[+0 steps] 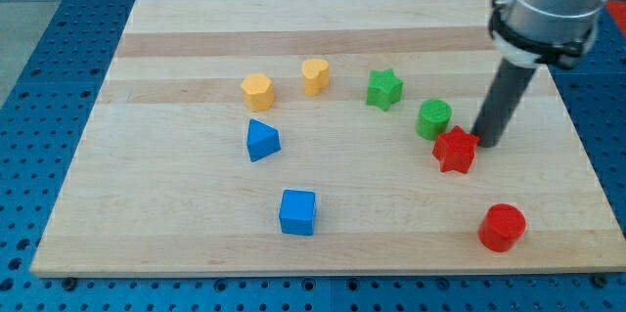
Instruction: Place the red circle diagonally bottom left to the red star
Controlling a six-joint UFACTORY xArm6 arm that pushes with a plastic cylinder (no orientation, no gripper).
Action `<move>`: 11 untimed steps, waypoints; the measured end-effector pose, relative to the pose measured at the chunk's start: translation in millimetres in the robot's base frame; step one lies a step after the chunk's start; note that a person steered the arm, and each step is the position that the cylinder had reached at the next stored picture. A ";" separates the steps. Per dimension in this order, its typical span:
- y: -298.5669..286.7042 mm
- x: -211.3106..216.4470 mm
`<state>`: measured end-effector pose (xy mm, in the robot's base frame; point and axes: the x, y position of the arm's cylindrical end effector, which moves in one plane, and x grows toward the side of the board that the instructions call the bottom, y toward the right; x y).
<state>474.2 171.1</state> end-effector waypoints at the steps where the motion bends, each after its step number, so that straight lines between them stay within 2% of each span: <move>1: -39.1 15.3; 2: -51.9 25.3; 3: -3.0 25.3; 4: 62.4 46.1; 5: 85.7 92.3; 6: 76.1 134.3; 9: -27.9 134.0; 11: 40.4 136.1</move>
<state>610.4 211.4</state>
